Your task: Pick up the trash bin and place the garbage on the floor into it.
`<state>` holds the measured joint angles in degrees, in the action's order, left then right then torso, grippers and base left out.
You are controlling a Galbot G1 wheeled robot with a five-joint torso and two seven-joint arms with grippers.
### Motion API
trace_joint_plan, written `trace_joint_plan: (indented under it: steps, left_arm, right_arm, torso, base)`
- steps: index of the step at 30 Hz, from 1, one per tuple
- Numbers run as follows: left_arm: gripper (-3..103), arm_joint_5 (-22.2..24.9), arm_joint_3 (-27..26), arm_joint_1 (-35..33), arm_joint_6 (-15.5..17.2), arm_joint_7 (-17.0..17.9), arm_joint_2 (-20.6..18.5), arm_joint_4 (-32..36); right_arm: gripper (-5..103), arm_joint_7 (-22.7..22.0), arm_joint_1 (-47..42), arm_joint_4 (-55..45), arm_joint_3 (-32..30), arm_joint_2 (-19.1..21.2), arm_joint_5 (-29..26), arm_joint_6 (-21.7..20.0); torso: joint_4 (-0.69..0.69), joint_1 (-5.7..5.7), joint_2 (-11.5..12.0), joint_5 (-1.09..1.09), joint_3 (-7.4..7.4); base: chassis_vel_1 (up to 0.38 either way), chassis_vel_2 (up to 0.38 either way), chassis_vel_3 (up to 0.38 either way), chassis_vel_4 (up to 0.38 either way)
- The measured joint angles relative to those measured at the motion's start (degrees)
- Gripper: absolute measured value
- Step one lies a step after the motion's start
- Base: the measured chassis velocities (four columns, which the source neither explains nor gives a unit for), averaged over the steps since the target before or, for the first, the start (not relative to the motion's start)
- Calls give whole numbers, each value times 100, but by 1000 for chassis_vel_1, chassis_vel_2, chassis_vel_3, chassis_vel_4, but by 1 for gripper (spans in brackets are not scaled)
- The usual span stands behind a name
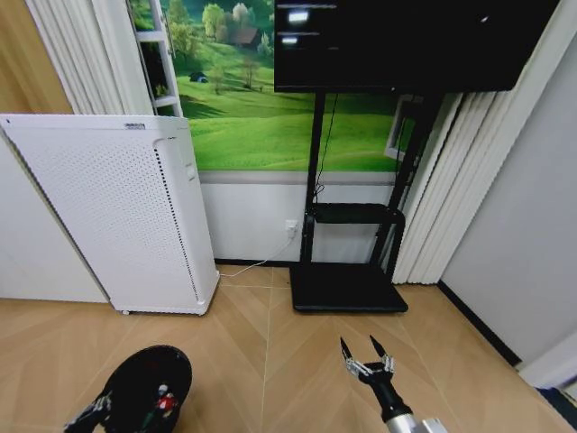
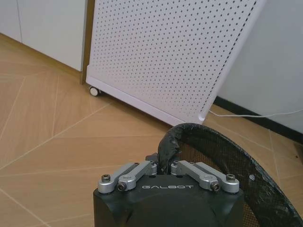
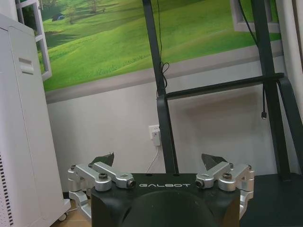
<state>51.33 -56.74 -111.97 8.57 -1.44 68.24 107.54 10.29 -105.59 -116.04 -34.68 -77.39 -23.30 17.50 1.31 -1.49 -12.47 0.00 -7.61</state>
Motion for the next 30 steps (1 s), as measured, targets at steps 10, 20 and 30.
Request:
trace_joint_plan:
  steps: [10,20,30]
  left_arm:
    - [7,-94,19,66,-91,-34,-54,-416]
    - [7,-607,65,215,-173,46,51,-765]
    - [12,-849,30,148,-252,5,87,-834]
  right_arm:
    - [100,-26,77,119,6,18,-7,-32]
    - [100,-25,151,266,33,57,-60,-32]
    - [100,-16,207,367,47,58,-87,-33]
  torso:
    - [-2,0,-1,0,0]
    - [-2,0,-1,0,0]
    - [-2,0,0,0,0]
  base:
    - [0,0,0,0]
    - [0,0,0,0]
    - [0,0,0,0]
